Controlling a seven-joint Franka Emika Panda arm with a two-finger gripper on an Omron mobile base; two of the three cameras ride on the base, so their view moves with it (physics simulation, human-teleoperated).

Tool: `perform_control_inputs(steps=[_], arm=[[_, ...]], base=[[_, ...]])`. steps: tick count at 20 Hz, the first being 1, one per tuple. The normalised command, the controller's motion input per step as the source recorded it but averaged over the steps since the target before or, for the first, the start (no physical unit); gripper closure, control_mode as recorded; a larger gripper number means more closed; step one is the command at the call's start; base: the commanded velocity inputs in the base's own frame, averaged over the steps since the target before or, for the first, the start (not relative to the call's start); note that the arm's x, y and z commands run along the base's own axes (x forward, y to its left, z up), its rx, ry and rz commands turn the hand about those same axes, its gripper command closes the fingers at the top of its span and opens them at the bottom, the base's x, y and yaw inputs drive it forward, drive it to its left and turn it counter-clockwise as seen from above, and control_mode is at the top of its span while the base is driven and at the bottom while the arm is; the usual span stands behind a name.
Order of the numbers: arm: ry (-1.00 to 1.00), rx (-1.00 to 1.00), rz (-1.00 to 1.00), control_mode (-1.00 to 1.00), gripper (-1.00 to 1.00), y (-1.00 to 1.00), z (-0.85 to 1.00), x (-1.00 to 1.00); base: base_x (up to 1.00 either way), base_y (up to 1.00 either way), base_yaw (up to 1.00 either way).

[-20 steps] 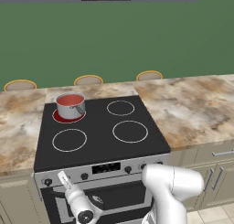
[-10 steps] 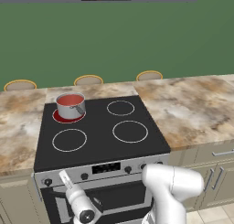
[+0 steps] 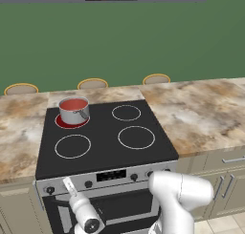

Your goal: Wait until the marinara sauce is simmered to a deep red color and then turn off the stove.

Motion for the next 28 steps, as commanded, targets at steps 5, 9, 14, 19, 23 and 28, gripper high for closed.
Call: perform_control_inputs(steps=[5, 9, 14, 19, 23, 28], arm=[[0.02, 0.35, -0.26, -1.00, 1.00, 0.17, -0.14, -0.32], [0.02, 0.35, -0.27, -1.00, 1.00, 0.21, -0.13, -0.30], [0.05, 0.33, -0.27, -1.00, 1.00, 0.26, -0.02, -0.15], [0.18, 0.24, -0.21, -1.00, 1.00, 0.30, 0.00, -0.10], [0.21, 0.22, -0.18, -1.00, 1.00, 0.25, 0.00, -0.02], [0.25, 0.22, -0.09, -1.00, 1.00, 0.10, 0.00, 0.00]], base=[[0.00, 0.00, 0.00], [0.00, 0.00, 0.00], [0.00, 0.00, 0.00], [0.00, 0.00, 0.00], [0.00, 0.00, 0.00], [0.00, 0.00, 0.00]])
